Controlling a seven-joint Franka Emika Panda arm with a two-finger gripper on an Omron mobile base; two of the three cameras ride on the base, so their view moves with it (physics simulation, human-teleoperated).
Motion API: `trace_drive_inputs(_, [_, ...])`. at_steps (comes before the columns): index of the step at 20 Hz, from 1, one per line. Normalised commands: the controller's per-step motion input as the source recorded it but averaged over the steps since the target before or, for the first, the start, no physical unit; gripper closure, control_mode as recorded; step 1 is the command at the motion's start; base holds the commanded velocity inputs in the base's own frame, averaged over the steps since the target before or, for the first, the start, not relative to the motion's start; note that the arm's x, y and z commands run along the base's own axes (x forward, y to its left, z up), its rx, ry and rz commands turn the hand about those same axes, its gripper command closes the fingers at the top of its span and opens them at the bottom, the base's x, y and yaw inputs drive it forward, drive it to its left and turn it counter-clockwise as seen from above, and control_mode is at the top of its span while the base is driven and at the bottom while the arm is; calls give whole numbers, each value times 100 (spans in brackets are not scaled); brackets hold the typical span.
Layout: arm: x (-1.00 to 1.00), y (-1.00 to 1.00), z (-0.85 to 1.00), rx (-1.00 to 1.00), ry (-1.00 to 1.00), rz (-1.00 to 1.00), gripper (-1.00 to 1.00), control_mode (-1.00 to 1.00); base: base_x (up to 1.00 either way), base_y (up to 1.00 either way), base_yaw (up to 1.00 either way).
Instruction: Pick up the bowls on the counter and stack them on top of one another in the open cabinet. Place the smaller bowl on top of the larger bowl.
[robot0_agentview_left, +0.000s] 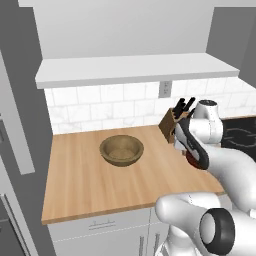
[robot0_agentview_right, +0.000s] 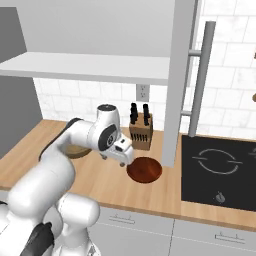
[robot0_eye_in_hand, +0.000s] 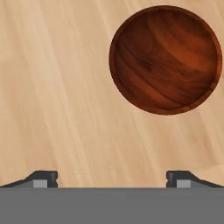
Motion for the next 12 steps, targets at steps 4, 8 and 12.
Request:
trace_drive_inputs(4, [47,-58,-3,-2,17,-10,-100,-100,0,0,0])
trace_drive_inputs(8, [2,-71,-24,1,3,-11,-100,-100,0,0,0])
trace_drive_inputs(12, [0,-66,-31,7,0,-6,-100,-100,0,0,0])
